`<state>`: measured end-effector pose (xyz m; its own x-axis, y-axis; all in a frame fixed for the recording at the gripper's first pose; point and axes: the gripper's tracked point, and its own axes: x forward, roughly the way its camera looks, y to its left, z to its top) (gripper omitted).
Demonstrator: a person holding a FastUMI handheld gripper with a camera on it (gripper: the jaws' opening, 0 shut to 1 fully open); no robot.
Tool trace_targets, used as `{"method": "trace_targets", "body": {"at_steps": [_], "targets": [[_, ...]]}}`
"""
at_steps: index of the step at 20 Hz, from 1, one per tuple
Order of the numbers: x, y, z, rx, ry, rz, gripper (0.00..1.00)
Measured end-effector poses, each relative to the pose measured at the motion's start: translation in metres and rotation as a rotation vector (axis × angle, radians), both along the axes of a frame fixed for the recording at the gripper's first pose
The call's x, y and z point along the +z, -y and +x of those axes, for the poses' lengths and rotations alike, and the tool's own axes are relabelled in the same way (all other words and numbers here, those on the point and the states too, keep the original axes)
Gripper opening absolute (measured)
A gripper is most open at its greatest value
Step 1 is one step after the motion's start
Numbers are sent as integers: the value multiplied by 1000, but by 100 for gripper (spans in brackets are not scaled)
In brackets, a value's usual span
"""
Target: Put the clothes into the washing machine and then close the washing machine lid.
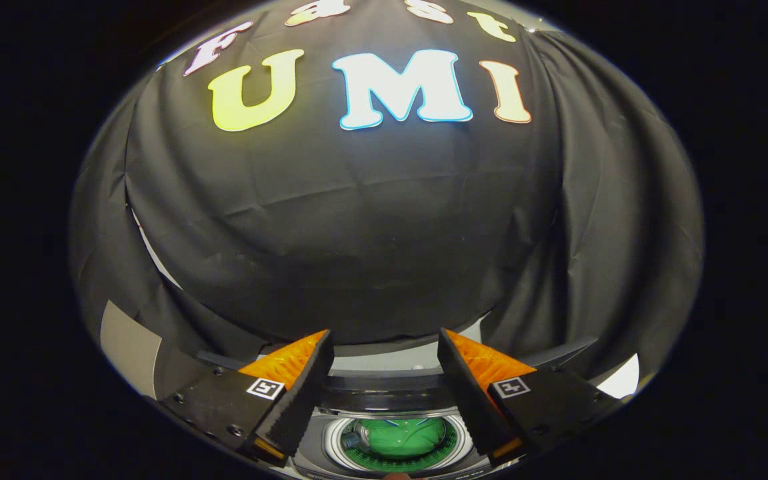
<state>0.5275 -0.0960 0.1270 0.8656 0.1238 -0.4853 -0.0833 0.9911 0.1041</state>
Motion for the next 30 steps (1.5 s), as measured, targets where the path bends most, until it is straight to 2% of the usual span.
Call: {"method": "trace_targets", "body": {"at_steps": [7,19,30], "targets": [[-4,-1,-1,13,-8,-22,97],[-10,-1,-35,36,-10,-32,98],[-15,0,-58,33,51,-27,98]]}}
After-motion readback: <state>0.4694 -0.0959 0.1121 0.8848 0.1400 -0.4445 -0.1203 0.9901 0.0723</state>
